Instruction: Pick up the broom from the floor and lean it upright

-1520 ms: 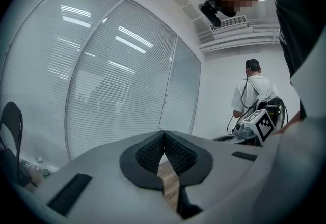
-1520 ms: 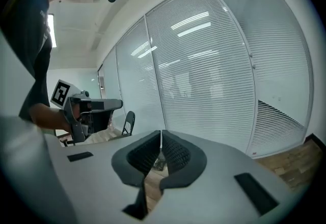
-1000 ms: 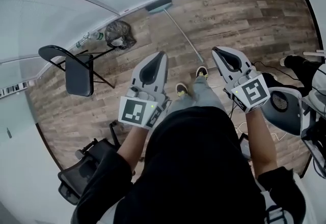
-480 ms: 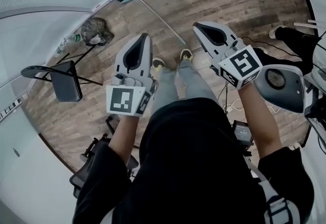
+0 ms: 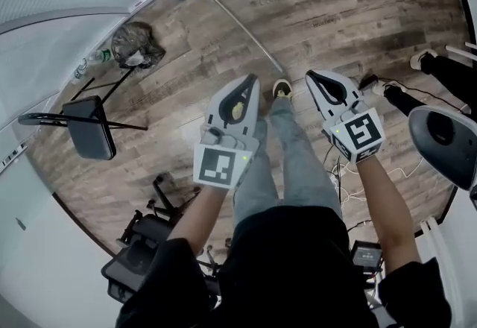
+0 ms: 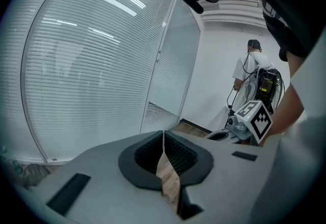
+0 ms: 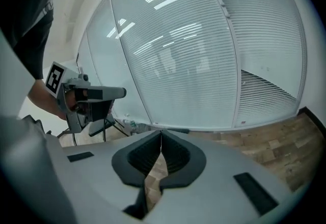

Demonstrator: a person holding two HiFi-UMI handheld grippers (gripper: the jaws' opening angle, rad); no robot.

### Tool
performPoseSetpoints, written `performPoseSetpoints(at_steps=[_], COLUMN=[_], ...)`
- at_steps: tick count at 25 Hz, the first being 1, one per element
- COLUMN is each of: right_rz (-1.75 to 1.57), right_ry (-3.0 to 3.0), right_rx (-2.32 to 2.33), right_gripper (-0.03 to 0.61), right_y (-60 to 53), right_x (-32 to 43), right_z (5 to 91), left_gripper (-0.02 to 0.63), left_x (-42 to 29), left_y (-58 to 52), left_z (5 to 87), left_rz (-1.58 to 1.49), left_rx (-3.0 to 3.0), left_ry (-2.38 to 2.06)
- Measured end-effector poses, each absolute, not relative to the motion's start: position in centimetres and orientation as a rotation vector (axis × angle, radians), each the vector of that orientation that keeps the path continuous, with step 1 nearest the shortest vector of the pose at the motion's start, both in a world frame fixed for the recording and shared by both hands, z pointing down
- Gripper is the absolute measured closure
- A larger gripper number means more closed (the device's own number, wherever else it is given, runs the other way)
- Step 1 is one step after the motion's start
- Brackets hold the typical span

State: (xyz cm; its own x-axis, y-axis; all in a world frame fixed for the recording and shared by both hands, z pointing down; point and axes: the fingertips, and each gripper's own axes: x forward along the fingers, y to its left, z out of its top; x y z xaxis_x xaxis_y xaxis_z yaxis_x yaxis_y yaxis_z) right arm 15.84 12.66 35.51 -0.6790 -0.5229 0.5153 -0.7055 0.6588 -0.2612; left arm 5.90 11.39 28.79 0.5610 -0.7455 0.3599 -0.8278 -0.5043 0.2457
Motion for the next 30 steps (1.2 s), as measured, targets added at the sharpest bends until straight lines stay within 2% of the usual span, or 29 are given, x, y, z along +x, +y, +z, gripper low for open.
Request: performPoseSetpoints(at_steps=[8, 14, 28, 30], right_rz=[0.748, 0.792, 0.890, 0.897], right_ry=[-2.313, -2.164, -1.936, -1.905], right_rx=[0.863, 0.794, 0.723, 0.703], right_gripper=[0.558, 0.558, 0.554, 0.531], right_y=[13.9, 16.5, 22.3, 22.7], right_x=[12.4, 12.5, 13.2, 13.4], right_z=[55.6, 68.9, 92.3, 95.4], left_gripper=[0.592, 0.592, 0.591, 0.591], left_x=[2.5, 2.0, -0.3, 0.1], left_y=[11.6, 12.9, 16.3, 16.4], left_z=[45.9, 56.3, 77.0, 79.5], left_rz=[0.398, 0.443, 0.555, 0.574], left_rx=[2.320, 2.270, 2.201, 2.244], left_ry=[-1.289, -1.265, -1.185, -1.145])
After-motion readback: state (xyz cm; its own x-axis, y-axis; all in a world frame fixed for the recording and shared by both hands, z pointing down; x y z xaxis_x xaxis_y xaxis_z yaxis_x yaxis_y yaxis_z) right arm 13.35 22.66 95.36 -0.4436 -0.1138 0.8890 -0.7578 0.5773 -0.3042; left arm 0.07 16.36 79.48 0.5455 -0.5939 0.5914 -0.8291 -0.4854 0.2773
